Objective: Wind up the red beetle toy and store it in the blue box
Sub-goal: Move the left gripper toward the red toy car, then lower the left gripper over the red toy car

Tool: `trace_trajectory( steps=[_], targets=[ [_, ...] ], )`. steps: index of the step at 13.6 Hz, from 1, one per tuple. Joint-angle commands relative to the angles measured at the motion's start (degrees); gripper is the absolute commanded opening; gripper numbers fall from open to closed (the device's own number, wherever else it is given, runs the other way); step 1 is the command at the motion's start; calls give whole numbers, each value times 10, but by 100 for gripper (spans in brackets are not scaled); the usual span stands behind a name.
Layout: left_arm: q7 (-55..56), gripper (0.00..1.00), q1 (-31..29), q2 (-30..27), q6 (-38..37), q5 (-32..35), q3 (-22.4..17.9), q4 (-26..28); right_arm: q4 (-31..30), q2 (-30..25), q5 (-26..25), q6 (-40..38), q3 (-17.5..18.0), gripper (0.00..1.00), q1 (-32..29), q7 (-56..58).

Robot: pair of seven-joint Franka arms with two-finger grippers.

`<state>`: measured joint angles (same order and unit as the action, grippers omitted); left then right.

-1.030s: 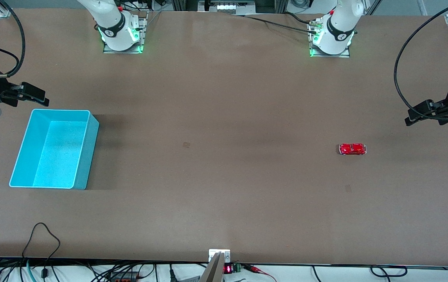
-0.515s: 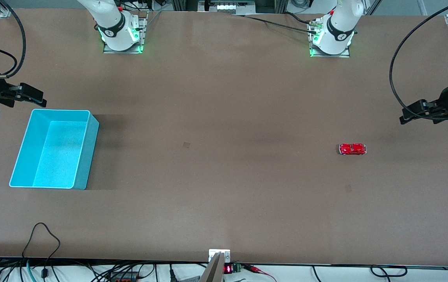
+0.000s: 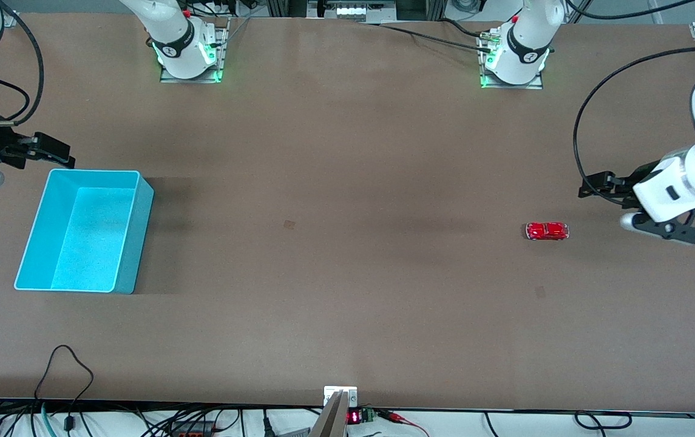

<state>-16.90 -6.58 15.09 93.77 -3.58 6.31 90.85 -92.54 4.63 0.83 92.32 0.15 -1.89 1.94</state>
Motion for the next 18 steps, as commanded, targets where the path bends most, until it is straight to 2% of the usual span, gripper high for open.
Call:
trace_trajectory(
  steps=[1,3,5,7,12,16,18],
  targets=[
    [-126,100,3,-1,63,15,2,64,6,23,-7,2,3,100,0,-4],
    [-237,100,5,-8,159,43,13,143,6,45,-5,6,3,100,-1,-2],
    [-322,100,6,-13,230,66,14,196,5,55,-6,3,3,100,-1,-3],
    [-405,100,2,-6,267,75,14,222,5,60,-6,0,3,100,-3,-1],
    [-558,100,-5,47,351,75,14,246,0,69,-8,-9,3,100,-2,-7],
    [-608,100,-24,56,409,76,14,276,1,73,-9,-10,3,100,-1,-3],
    [-626,100,-27,63,445,101,14,296,1,73,-9,-10,3,100,0,-3]
  ],
)
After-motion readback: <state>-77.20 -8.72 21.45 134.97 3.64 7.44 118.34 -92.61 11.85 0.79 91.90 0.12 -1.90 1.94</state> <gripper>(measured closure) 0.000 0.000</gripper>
